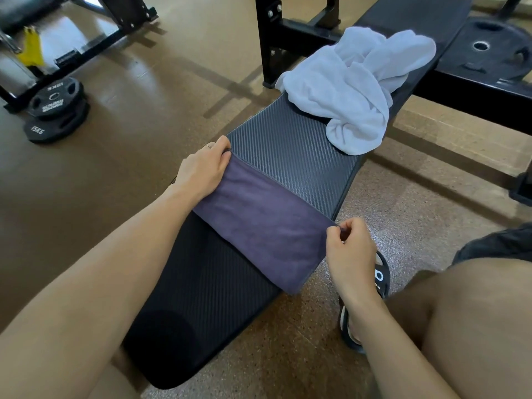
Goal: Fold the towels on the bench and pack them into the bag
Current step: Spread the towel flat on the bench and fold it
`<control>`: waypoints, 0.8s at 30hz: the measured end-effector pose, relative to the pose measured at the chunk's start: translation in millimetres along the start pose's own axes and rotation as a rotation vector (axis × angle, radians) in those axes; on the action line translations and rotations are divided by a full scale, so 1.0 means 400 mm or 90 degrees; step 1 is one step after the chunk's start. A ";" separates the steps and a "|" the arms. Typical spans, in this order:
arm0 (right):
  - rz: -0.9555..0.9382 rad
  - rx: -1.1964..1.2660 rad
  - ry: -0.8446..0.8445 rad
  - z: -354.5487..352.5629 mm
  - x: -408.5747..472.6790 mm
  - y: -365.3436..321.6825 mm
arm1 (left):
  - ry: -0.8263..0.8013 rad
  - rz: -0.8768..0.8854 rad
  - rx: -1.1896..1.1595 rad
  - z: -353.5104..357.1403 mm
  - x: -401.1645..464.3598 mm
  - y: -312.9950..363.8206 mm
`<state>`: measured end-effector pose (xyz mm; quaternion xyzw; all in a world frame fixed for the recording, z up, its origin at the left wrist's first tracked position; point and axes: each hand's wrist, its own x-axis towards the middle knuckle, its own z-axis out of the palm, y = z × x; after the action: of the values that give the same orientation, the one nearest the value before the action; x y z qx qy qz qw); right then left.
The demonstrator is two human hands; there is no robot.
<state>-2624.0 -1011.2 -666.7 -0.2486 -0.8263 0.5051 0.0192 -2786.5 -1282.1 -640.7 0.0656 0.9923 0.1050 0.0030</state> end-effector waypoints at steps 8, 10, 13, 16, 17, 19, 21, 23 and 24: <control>0.009 0.015 -0.010 0.003 0.004 0.002 | 0.023 -0.004 0.035 0.008 -0.004 0.007; 0.013 0.016 -0.011 0.005 0.006 0.003 | 0.020 -0.010 0.051 0.012 -0.002 0.009; 0.028 0.023 -0.010 0.004 0.006 0.000 | 0.019 -0.025 0.064 0.017 0.002 0.011; 0.046 0.035 -0.017 -0.002 0.007 -0.005 | 0.034 -0.028 0.073 0.019 0.004 0.017; 0.048 0.036 -0.020 -0.004 0.007 -0.007 | 0.040 -0.029 0.076 0.020 0.003 0.018; 0.047 0.033 -0.022 -0.005 0.007 -0.009 | 0.052 -0.032 0.082 0.023 0.002 0.019; 0.046 0.029 -0.024 -0.004 0.006 -0.008 | 0.058 -0.035 0.088 0.024 0.001 0.019; 0.042 0.024 -0.026 -0.003 0.006 -0.006 | 0.060 -0.033 0.084 0.025 0.001 0.023; 0.038 0.024 -0.027 -0.002 0.007 -0.006 | 0.060 -0.032 0.082 0.026 0.001 0.024</control>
<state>-2627.0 -1010.2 -665.0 -0.2624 -0.8090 0.5258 -0.0087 -2785.5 -1270.6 -648.8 0.0354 0.9974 0.0437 -0.0450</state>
